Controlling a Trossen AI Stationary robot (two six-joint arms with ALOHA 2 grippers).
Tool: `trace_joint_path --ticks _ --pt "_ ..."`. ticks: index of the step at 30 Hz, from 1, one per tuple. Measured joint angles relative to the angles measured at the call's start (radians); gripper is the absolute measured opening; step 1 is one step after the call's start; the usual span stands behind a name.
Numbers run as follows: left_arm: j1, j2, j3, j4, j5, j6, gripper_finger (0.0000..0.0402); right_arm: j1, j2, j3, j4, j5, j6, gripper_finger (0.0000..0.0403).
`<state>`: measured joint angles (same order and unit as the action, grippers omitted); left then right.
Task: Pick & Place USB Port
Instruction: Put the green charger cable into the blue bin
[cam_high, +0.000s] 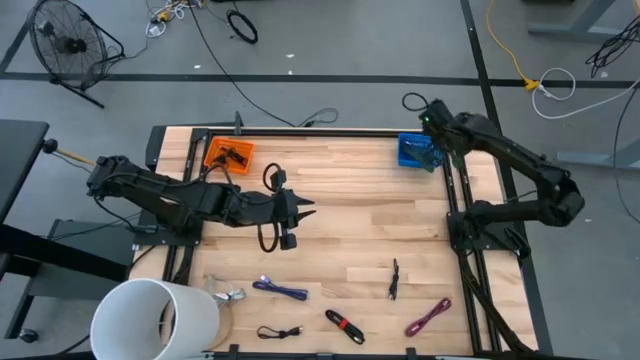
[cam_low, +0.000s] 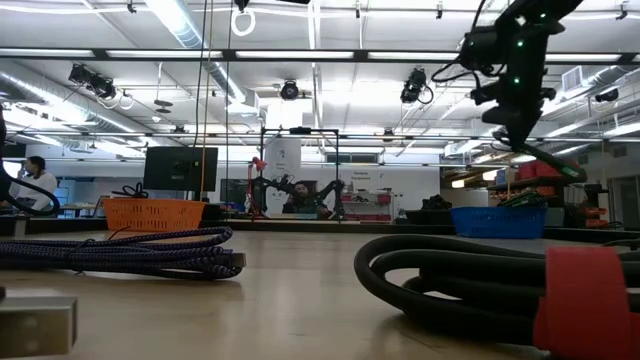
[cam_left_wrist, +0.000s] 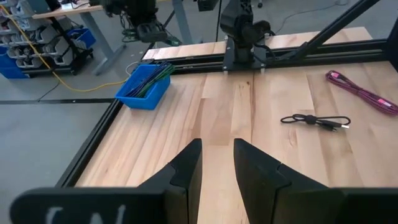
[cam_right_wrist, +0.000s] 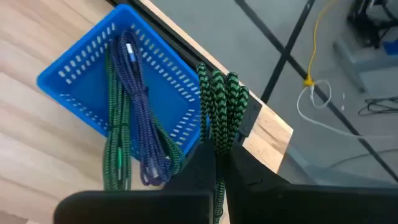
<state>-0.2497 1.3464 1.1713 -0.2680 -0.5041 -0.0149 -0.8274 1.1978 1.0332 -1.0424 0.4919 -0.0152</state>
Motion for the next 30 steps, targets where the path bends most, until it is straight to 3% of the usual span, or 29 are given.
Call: trace_joint_path --ticks 6,18,30 --pt "0.0 0.0 0.0 0.0 0.002 0.0 0.0096 -0.003 0.116 0.068 0.01 0.002 -0.007 0.0004" --pt "0.0 0.003 0.0 -0.025 0.015 -0.001 0.0096 -0.003 0.355 0.072 0.065 0.012 -0.048 0.0004" --pt "0.011 0.003 0.0 -0.026 0.016 -0.001 0.0096 -0.003 0.389 0.072 0.143 -0.025 -0.073 0.0004"
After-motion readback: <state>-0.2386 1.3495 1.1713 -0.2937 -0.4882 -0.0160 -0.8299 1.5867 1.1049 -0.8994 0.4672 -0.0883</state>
